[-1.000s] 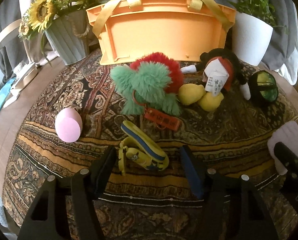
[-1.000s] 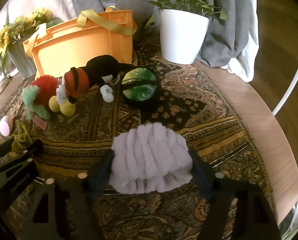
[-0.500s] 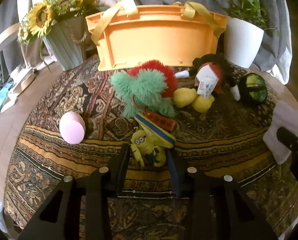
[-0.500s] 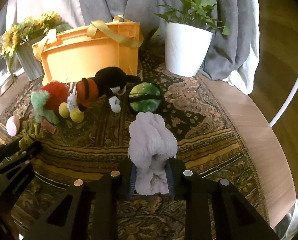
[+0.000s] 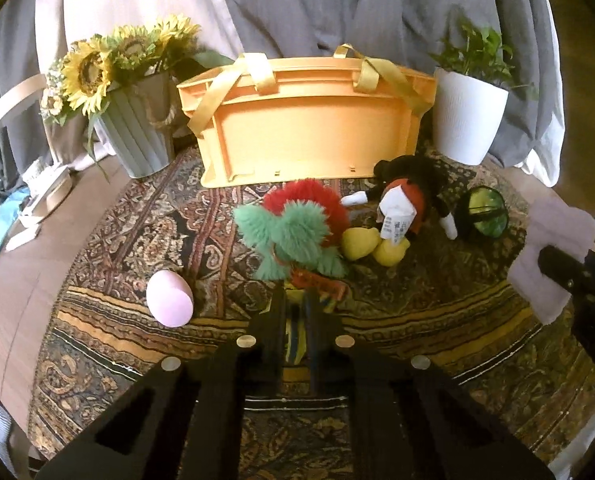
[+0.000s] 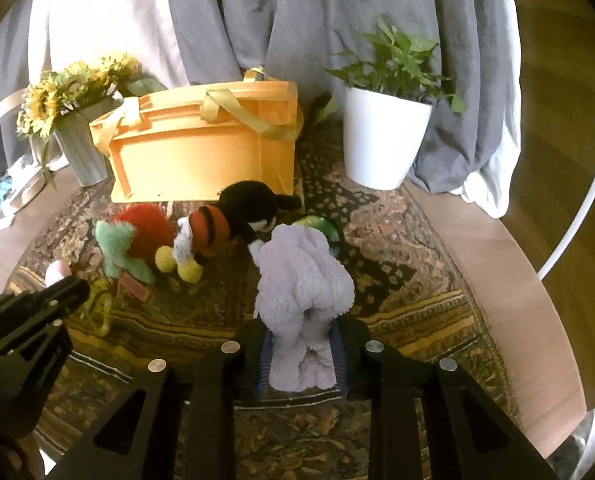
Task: Organize soft objects
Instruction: 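Grasp the yellow-black toy with the left gripper while the right gripper grasps the lavender plush, then lift both toys over the orange crate and open both grippers inside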
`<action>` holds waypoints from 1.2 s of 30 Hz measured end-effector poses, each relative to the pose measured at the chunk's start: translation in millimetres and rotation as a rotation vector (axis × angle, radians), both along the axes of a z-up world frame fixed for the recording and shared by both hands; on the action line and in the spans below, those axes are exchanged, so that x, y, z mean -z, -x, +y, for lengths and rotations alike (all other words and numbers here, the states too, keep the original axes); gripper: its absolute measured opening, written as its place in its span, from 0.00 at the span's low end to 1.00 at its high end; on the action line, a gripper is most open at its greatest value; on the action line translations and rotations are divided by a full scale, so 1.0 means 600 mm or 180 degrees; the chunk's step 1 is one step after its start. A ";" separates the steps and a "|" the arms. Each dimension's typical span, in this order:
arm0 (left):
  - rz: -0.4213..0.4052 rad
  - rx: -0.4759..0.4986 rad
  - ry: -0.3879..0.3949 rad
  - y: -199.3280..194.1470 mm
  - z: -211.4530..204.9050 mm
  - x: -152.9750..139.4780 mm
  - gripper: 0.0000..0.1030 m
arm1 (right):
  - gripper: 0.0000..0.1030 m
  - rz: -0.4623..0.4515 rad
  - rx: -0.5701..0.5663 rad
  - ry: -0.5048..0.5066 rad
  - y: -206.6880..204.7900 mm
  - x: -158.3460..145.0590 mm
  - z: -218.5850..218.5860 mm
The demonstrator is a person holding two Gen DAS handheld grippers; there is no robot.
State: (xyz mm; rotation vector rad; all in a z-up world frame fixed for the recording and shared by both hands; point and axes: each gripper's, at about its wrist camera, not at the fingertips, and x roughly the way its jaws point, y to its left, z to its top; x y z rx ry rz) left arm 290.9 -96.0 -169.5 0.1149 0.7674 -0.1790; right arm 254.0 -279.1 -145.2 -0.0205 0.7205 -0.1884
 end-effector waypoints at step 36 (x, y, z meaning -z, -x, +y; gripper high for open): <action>-0.0742 0.0044 0.0344 -0.008 0.057 -0.184 0.10 | 0.26 -0.0663 -0.0324 -0.0150 -0.033 -0.147 0.065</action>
